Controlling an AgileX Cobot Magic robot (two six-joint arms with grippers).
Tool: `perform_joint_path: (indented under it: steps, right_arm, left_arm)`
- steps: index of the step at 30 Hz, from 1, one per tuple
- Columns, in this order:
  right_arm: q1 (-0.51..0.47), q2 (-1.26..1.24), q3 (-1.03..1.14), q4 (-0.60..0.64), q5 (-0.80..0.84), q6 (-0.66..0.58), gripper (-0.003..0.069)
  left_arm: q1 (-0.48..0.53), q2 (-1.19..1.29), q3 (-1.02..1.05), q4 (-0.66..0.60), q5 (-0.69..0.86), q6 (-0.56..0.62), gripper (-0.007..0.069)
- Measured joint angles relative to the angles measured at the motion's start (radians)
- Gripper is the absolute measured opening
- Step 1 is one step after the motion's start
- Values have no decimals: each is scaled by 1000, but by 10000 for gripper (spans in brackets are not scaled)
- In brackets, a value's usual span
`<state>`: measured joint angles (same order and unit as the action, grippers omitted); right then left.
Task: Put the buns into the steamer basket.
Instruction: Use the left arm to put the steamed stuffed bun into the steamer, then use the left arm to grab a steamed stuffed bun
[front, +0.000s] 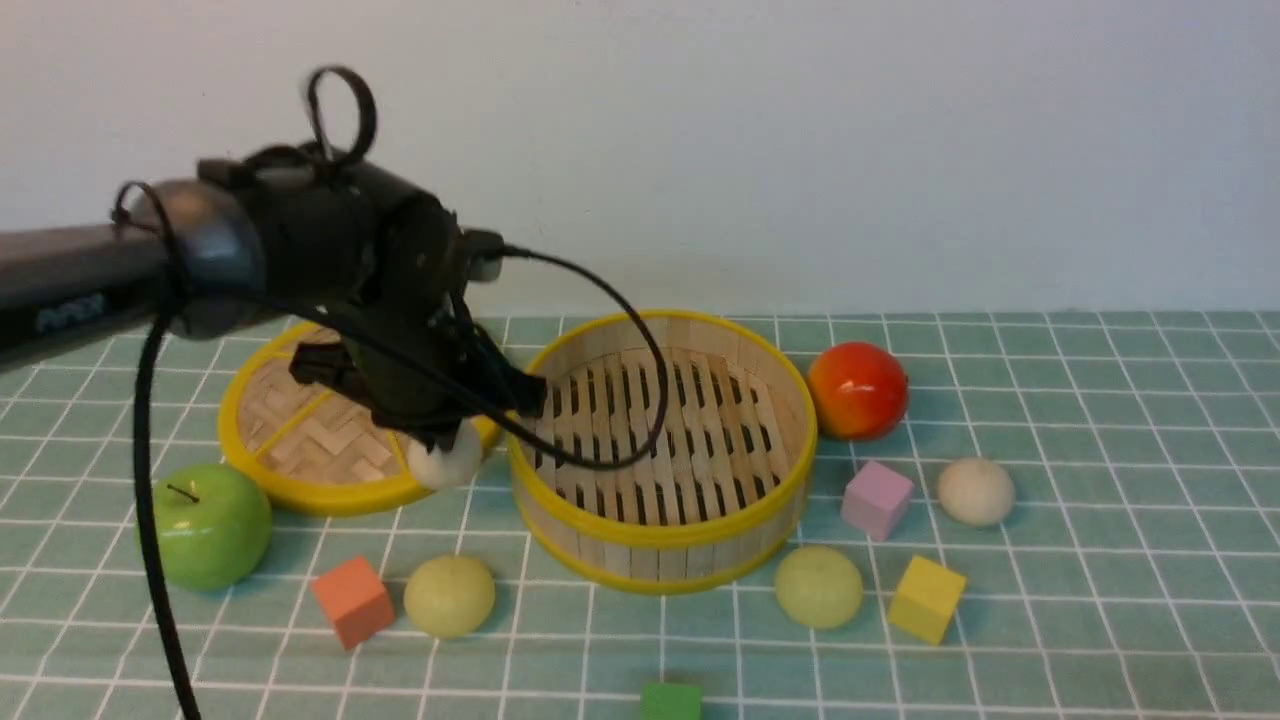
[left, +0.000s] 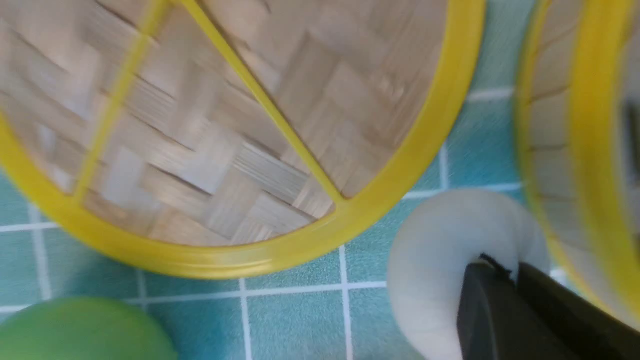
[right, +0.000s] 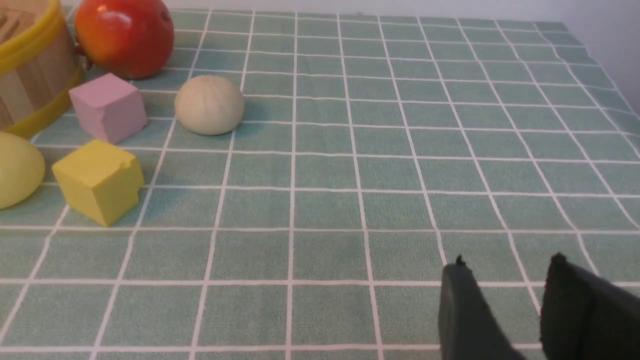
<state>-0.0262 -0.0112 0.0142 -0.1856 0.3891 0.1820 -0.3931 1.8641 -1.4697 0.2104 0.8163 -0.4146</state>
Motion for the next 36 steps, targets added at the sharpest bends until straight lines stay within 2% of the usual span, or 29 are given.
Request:
perform_joint_path:
  steps: [5,9,12,20,24,27,31,32,33,36]
  right_arm:
    - [0,0,0,0,0,0,240]
    - [0,0,0,0,0,0,240]
    - [0,0,0,0,0,0,240]
    - [0,0,0,0,0,0,240]
    - [0,0,0,0,0,0,240]
    - [0,0,0,0,0,0,240]
    - [0,0,0,0,0,0,240]
    - [0,0,0,0,0,0,240]
    - [0,0,0,0,0,0,240]
    - [0,0,0,0,0,0,240]
  left_arm:
    - [0,-56,-80,-107,38,15,-13]
    - [0,-46,-95,-249,-41,96,-13]
    - [0,-6,-95,-305,-109,145,-13]
    - [0,154,-95,-323,-281,166,-4]
    - [0,198,-95,-323,-298,166,8]
    - [0,200,-95,-323,-307,166,52]
    - [0,176,-95,-323,-305,166,170]
    - [0,173,-95,-323,-305,166,179]
    - [0,154,-95,-323,-296,166,249]
    - [0,88,-95,-307,-248,166,361]
